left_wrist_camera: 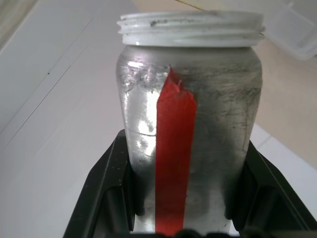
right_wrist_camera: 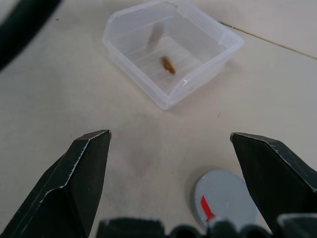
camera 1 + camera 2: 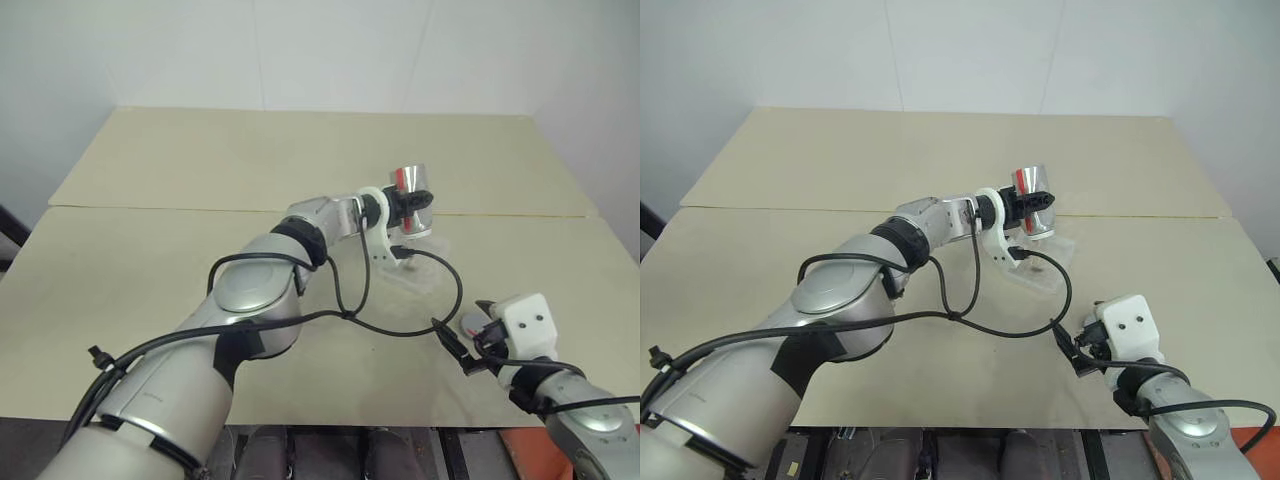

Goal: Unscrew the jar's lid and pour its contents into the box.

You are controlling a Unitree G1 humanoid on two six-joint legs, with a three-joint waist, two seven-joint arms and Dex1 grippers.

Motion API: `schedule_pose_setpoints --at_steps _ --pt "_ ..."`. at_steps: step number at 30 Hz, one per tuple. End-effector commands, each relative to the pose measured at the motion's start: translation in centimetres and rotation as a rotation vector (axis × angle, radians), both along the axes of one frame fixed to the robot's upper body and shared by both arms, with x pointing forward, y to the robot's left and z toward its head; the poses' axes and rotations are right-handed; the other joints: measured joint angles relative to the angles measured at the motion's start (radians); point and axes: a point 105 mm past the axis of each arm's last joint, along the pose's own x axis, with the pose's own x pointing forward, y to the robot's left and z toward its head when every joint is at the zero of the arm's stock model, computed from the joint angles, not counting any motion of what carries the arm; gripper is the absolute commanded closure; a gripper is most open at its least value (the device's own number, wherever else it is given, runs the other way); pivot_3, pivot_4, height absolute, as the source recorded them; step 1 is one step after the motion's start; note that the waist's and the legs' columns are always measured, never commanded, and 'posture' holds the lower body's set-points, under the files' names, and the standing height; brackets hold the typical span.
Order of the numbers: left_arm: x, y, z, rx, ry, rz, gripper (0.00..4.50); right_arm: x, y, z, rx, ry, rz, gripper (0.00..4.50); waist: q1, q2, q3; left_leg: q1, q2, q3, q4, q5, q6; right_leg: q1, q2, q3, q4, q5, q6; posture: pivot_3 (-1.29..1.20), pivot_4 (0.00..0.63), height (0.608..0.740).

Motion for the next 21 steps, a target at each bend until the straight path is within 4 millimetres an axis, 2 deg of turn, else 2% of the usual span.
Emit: schedule_pose_setpoints --at_steps 1,6,8,10,13,16,19,21 --pt "-0.3 -1.0 2.1 -0.043 -0.04 -0.029 2.51 -0.4 -0.1 1.3 -0.018 -0.051 -0.005 0.03 0.001 0.0 0.0 0.0 0.0 0.0 0.0 0.0 0.0 0.0 0.0 0.0 0.0 0.0 0.0 0.0 0.15 0.74" --pt "0.3 -0.3 2.5 -0.253 0.162 0.069 2.51 -0.2 -0.1 1.3 -0.024 -0.05 0.001 0.03 0.001 0.0 0.0 0.0 0.0 0.0 0.0 0.0 0.0 0.0 0.0 0.0 0.0 0.0 0.0 0.0 0.15 0.74" --pt "1.0 0.4 3.0 -0.481 0.378 0.145 2.51 -0.1 0.0 1.3 -0.028 -0.05 0.007 0.03 -0.001 0.0 0.0 0.0 0.0 0.0 0.0 0.0 0.0 0.0 0.0 0.0 0.0 0.0 0.0 0.0 0.15 0.74" --pt "1.4 1.0 3.2 -0.613 0.521 0.181 2.51 -0.1 -0.1 1.3 -0.029 -0.049 0.007 0.03 -0.002 0.0 0.0 0.001 0.001 -0.001 0.0 0.0 0.0 0.0 0.0 0.0 0.001 0.0 0.0 0.0 0.15 0.74" --pt "2.5 3.0 3.2 -0.988 0.945 0.253 2.51 0.1 -0.1 1.4 -0.035 -0.052 0.013 0.03 -0.004 0.001 0.0 0.001 0.001 -0.001 0.0 0.0 -0.001 0.0 0.0 0.0 0.001 0.0 0.0 0.0 0.15 0.74" --pt "3.3 5.4 3.2 -1.316 1.332 0.214 2.51 0.5 0.0 1.7 -0.028 -0.062 0.024 0.03 -0.011 0.001 0.0 0.002 0.001 0.0 0.001 0.003 -0.004 0.001 0.0 0.0 0.002 0.0 0.0 0.0 0.15 0.74" --pt "3.1 6.8 3.8 -1.478 1.582 0.068 2.51 0.7 0.2 1.6 -0.015 -0.056 0.047 0.03 -0.018 0.001 -0.001 0.002 0.001 -0.001 0.001 0.003 -0.005 0.001 0.0 -0.001 0.003 0.0 0.0 0.0 0.15 0.74" --pt "3.0 8.2 4.0 -1.569 1.676 -0.037 2.51 0.8 0.6 1.2 -0.014 -0.04 0.081 0.03 -0.017 0.001 -0.001 0.002 0.0 -0.001 0.001 0.003 -0.005 0.002 0.0 -0.002 0.004 0.0 0.0 0.0 0.15 0.74"
